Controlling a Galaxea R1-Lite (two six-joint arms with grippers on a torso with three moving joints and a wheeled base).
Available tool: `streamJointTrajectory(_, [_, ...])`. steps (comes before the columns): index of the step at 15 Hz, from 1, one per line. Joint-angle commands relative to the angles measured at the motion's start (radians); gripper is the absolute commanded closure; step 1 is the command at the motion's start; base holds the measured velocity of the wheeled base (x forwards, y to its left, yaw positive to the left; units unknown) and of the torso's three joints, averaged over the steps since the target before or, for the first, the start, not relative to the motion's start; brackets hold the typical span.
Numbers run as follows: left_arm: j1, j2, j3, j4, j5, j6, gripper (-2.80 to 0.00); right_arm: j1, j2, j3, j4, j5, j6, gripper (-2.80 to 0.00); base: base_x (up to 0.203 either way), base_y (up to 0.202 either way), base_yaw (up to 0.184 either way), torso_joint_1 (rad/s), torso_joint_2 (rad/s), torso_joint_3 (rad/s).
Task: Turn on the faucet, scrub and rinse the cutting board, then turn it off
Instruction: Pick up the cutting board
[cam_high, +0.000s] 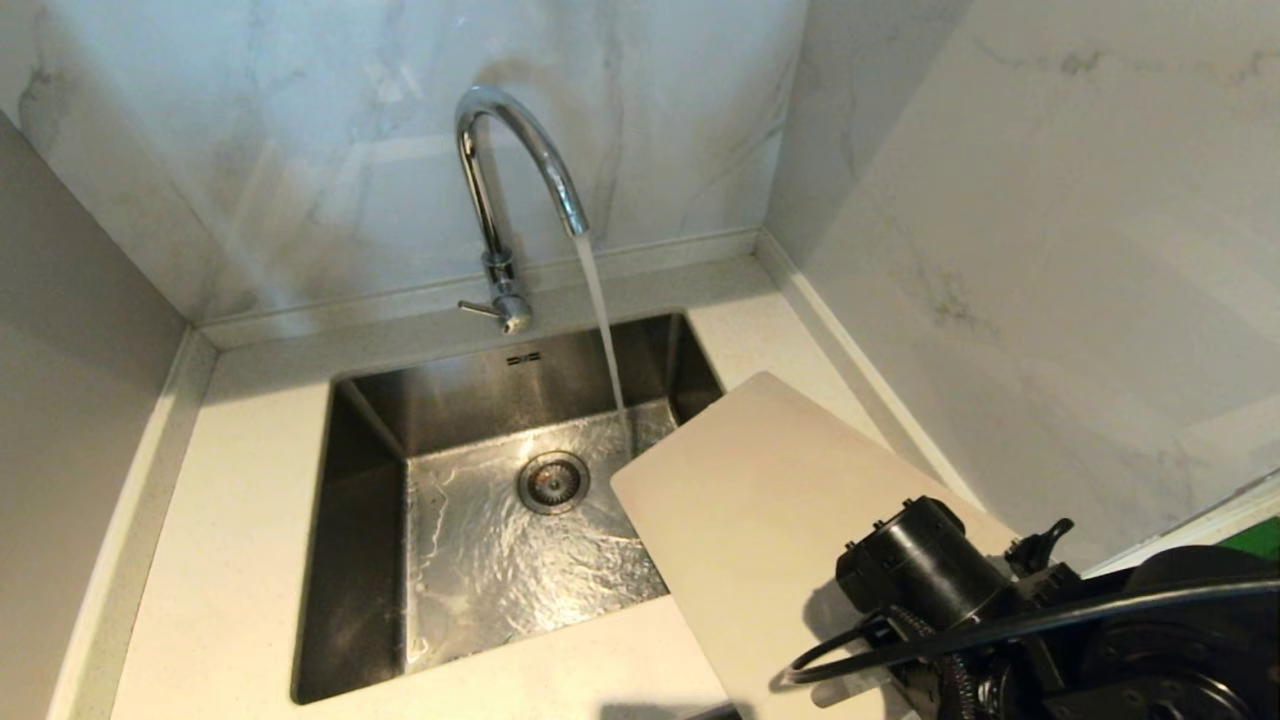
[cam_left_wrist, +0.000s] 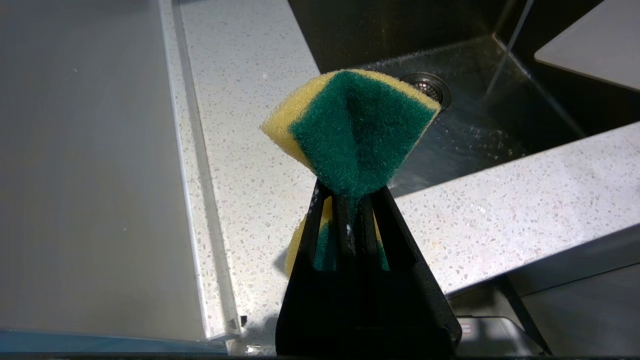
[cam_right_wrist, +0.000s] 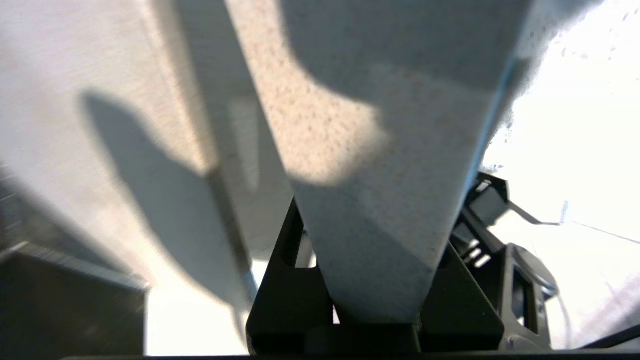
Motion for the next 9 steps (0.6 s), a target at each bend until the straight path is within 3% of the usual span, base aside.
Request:
streamJointTrajectory(1, [0.0, 0.0, 0.002, -0.001, 0.001, 0.001, 0.0, -0.006, -0.124, 0.001, 0.004, -0.002, -0.028, 0.0, 0.0, 0.0, 0.0, 0.0, 0.0, 0.0])
streamJointTrajectory(9, [0.0, 0.0, 0.002, -0.001, 0.0, 0.0, 0.0, -0.052, -0.29, -0.07, 0.004, 0.011, -0.227, 0.0, 0.0, 0.0, 0.0, 0.0, 0.0, 0.0])
